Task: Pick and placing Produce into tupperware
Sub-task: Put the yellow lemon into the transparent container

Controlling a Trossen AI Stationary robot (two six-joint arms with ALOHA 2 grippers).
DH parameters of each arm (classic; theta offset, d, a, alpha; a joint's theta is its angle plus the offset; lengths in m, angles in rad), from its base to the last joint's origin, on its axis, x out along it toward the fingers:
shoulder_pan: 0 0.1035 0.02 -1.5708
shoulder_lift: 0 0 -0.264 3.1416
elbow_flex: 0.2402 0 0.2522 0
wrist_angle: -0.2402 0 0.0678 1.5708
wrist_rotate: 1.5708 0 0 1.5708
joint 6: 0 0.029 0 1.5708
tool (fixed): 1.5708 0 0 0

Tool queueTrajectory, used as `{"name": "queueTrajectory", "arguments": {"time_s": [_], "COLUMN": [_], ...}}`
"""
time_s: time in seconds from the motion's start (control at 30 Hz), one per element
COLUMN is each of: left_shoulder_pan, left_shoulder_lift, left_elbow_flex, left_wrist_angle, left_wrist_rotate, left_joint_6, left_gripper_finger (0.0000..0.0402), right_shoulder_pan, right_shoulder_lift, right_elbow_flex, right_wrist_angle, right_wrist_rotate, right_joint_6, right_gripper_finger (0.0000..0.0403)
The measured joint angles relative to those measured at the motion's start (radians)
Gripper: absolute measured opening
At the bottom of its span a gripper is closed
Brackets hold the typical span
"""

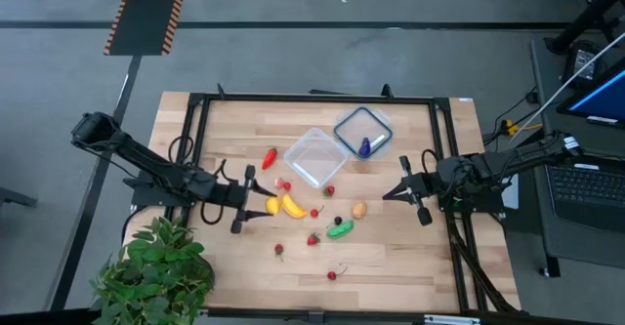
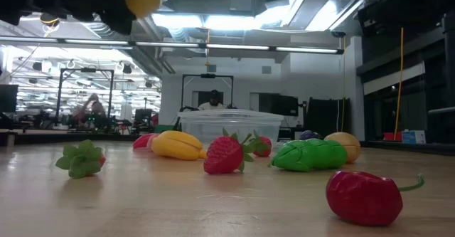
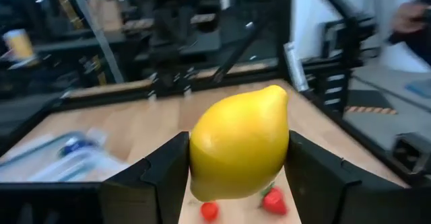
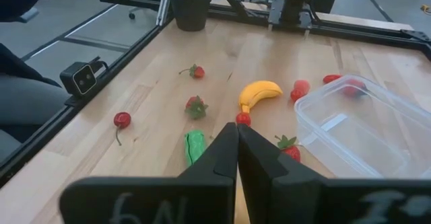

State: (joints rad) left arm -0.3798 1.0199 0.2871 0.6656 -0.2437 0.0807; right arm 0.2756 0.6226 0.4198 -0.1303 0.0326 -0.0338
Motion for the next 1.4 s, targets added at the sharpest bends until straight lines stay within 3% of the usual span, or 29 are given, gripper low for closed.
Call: {"name": "queueTrajectory", "arguments": {"time_s": [0.43,0.7,0.83,1.03,1.3,1.4], "left_shoulder_pan": [0.104,0.203,0.246,0.35,0.439,0.474], "left_shoulder_lift": [0.023,0.139,0.223,0.345,0.492,0.548], "left_elbow_flex": [0.0,0.02,0.094,0.274,0.511,0.59], "left_wrist_angle": [0.048,0.075,0.045,-0.205,-0.42,-0.523], "left_wrist_rotate": [0.204,0.183,0.219,0.261,0.259,0.212], "left_joint_6": [-0.009,-0.077,-0.035,0.005,0.122,0.163], "left_gripper_finger": [0.0203,0.0203,0.0203,0.0203,0.0203,0.0203], "right_shoulder_pan": [0.0,0.0,0.0,0.0,0.0,0.0], "right_shoulder_lift": [0.0,0.0,0.0,0.0,0.0,0.0], "right_elbow_flex": [0.0,0.0,0.0,0.0,0.0,0.0], "right_wrist_angle": [0.001,0.007,0.007,0.007,0.007,0.006], "right_wrist_rotate": [0.0,0.0,0.0,0.0,0.0,0.0], "right_joint_6": [0.0,0.001,0.0,0.0,0.0,0.0], "right_gripper_finger": [0.0014,0.0014,0.0014,0.0014,0.0014,0.0014]}}
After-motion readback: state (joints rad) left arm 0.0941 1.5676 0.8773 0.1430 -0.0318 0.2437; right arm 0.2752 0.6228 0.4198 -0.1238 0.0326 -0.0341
